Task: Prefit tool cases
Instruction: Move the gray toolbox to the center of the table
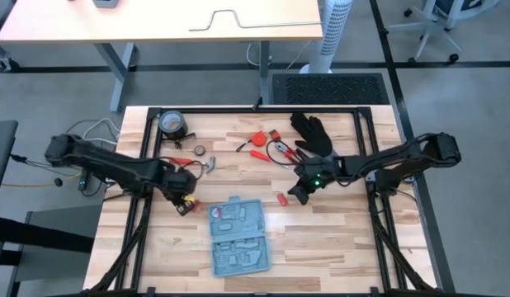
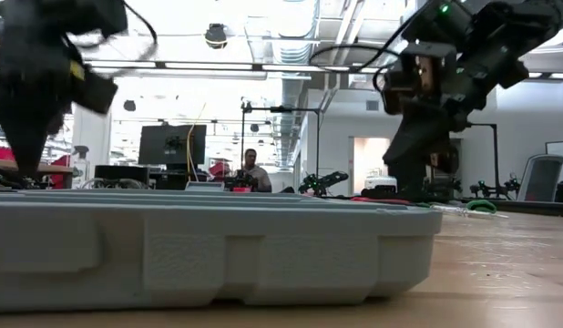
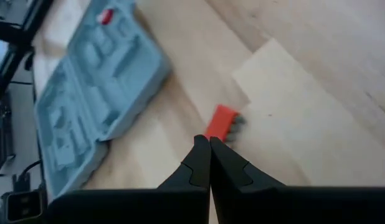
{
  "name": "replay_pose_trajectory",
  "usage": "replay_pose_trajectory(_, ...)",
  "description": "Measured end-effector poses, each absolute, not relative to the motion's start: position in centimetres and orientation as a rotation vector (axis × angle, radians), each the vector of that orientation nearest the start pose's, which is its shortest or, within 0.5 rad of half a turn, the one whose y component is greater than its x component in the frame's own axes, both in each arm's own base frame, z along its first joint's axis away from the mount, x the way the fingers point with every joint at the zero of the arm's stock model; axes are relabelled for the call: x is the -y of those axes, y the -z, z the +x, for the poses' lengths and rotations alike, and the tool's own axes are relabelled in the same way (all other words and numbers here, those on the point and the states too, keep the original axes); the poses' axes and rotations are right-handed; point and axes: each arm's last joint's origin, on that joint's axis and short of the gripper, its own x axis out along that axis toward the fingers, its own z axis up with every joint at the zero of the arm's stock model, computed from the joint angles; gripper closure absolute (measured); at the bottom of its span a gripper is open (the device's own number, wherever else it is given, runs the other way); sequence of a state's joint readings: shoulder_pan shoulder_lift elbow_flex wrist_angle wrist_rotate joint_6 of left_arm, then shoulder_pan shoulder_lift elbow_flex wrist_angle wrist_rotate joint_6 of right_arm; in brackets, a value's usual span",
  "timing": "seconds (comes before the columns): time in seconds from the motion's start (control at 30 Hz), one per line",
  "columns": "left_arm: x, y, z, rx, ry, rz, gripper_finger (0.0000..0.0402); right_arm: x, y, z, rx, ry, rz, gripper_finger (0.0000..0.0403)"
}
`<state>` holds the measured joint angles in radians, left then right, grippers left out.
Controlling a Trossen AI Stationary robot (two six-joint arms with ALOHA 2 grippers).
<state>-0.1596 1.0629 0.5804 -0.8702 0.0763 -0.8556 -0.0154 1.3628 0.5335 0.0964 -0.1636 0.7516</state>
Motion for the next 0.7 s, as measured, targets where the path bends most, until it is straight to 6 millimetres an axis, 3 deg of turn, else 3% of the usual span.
replay_pose_trajectory(0.17, 3.8, -20.2, 14.7, -1.104, -0.391, -0.804, 0.0401, -1.7, -16.3, 24.5, -0.751, 0.082, 0.768, 0.0394)
replay_pose_trajectory(0.33, 5.3, -20.1, 15.3, -1.08, -0.38, -0.859, 0.0401, -3.7, -15.7, 24.4, -0.788, 0.067, 0.747, 0.0394)
replay_pose_trajectory(0.57, 8.2, -18.2, 19.0, -1.015, -0.264, -0.851, 0.0401, -6.0, -15.1, 24.8, -0.764, 0.071, 0.789, 0.0394)
replay_pose_trajectory(0.7, 8.6, -17.4, 21.1, -0.914, -0.222, -0.818, 0.0401, -7.5, -15.4, 25.0, -0.698, 0.065, 0.838, 0.0394)
